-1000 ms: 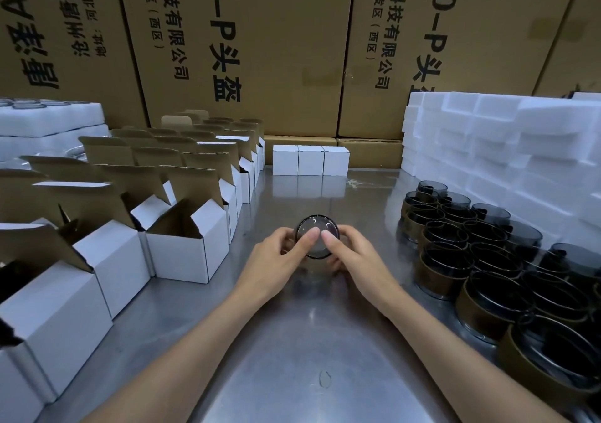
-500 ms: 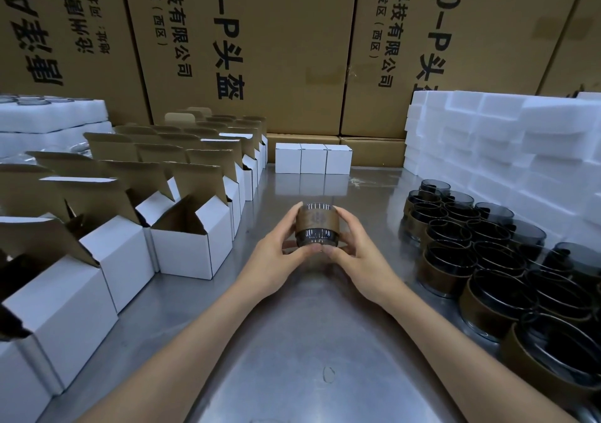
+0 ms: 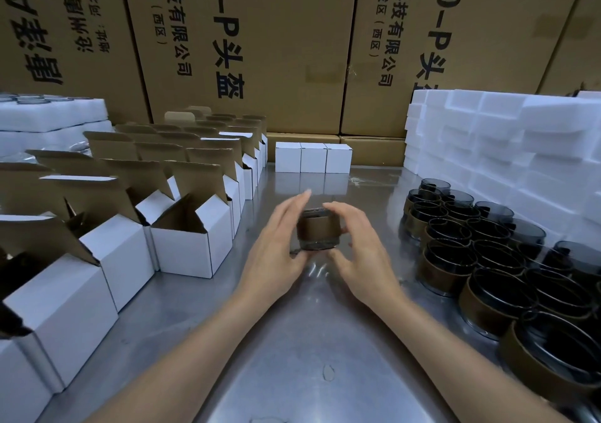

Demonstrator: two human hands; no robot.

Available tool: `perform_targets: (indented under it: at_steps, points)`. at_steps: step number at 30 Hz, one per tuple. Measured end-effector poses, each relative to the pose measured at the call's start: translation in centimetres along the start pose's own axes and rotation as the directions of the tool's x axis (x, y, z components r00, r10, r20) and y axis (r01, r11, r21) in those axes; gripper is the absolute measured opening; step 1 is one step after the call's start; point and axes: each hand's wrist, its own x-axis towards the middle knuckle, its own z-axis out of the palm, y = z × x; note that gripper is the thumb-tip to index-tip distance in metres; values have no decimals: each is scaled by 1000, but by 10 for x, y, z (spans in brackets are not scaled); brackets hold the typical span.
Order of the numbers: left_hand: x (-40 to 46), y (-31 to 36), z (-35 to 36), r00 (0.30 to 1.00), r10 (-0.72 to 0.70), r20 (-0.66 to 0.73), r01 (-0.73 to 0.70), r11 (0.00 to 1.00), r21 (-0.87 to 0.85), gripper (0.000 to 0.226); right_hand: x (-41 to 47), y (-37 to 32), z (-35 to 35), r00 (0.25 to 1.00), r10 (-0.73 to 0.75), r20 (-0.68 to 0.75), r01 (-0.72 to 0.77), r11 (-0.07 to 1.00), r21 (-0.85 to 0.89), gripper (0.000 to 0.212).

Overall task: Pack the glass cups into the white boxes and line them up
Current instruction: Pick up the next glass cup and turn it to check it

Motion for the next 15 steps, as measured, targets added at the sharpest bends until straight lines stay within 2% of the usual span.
perform_targets:
  at_steps: [2, 5, 8, 10, 15]
  points:
    - [0, -2, 1, 1000, 19, -23, -19, 1000, -9, 74, 0, -1, 0, 1000, -22, 12, 22, 1000, 4, 78]
    - [2, -3, 1, 996, -94, -8, 92, 990, -109, 70, 1, -1, 1, 997, 55, 48, -59, 994, 88, 86]
    - [3, -5, 1, 990, -131, 50, 139, 972, -191, 71, 2, 2, 1, 991, 117, 63, -126, 979, 160, 77]
    - [2, -4, 1, 989, -128, 80, 142, 968, -206, 71, 3, 1, 0, 991, 122, 48, -128, 981, 144, 72]
    - [2, 1, -1, 999, 41, -33, -42, 999, -33, 71, 2, -1, -1, 999, 43, -2, -43, 999, 12, 70]
